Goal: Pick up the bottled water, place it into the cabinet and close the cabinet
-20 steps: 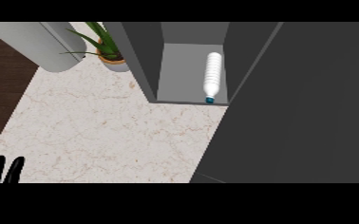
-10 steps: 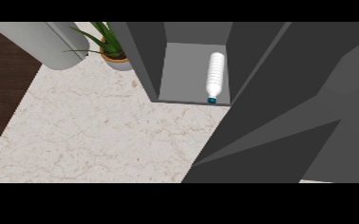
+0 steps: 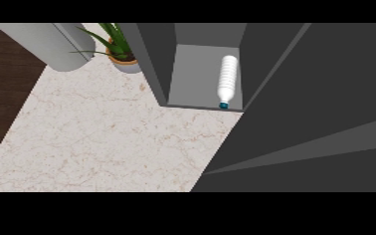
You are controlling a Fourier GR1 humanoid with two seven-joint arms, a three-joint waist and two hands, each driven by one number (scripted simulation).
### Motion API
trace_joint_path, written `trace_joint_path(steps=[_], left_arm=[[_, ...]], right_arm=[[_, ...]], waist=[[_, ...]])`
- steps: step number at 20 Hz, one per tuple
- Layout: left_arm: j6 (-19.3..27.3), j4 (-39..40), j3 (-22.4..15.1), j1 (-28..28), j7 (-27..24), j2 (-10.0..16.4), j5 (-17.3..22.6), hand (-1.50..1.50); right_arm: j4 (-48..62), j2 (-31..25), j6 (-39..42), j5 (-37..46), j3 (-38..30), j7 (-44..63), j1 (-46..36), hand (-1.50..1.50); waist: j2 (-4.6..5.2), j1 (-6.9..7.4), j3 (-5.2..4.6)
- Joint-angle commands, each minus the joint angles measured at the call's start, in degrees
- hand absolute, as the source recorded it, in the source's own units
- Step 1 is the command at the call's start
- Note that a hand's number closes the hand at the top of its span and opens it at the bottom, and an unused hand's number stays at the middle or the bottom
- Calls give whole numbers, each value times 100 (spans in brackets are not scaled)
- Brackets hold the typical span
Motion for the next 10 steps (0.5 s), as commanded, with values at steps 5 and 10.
trace_joint_path(steps=[5,10], left_arm=[[-468,-37,623,327,46,128,613,-150],[-1032,234,1054,689,-140,-21,787,-150]], right_arm=[[1261,867,-1298,-1469,-881,477,-2167,150],[2402,883,-1705,-1856,-1657,831,-3950,150]], waist=[[-19,2,-3],[-64,-25,-8]])
